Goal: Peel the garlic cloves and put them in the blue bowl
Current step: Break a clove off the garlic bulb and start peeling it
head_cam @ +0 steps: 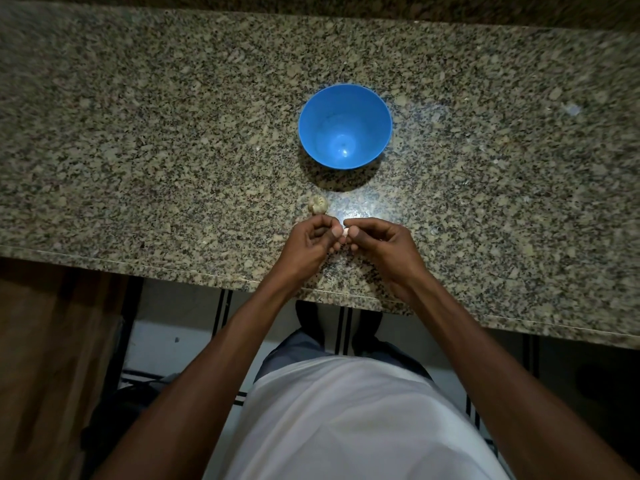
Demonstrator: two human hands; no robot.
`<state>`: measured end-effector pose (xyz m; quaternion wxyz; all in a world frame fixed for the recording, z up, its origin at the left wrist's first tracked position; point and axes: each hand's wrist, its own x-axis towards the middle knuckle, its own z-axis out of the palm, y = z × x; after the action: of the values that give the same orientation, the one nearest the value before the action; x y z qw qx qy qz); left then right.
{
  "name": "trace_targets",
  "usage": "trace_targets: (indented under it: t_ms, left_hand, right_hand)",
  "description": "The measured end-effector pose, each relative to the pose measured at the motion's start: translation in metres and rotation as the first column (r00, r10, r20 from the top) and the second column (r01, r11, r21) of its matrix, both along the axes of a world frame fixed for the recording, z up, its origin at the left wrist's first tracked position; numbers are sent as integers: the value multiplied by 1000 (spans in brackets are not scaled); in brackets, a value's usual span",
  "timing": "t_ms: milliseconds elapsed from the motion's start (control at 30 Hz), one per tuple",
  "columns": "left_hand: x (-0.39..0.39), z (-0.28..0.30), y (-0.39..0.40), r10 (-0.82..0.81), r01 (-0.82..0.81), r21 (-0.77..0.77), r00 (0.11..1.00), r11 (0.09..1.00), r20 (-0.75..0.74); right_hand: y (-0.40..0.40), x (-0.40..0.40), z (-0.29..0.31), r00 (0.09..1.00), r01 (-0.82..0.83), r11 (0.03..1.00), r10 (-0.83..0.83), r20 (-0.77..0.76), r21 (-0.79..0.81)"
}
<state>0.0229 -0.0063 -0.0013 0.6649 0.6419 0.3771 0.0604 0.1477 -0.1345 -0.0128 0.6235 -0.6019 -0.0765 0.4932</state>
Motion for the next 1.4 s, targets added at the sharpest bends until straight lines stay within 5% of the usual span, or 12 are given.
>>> trace_targets:
  t_ms: [400,667,833,1067,1400]
  left_hand:
    - [5,-5,-3,79,-64,177,994,982,-80]
    - [9,-4,-5,138,-111,216,983,970,-118]
    - [8,-7,-3,151,-127,162,978,979,-144]
    - [9,-5,-5,204,-205,-124,979,971,-20]
    - [5,-7,-5,191,-191,-134,982,972,-15]
  right_hand:
    - [11,-3,3,913,-47,979,123,389,-199]
    - [16,-8,0,776,-45,976,169,608,-215]
    - [16,-5,-4,847,-34,978,136,513,-205]
    - [7,2,-12,996,-54,998,53,66,17]
    - [4,4,-11,954,-104,994,113,279,-44]
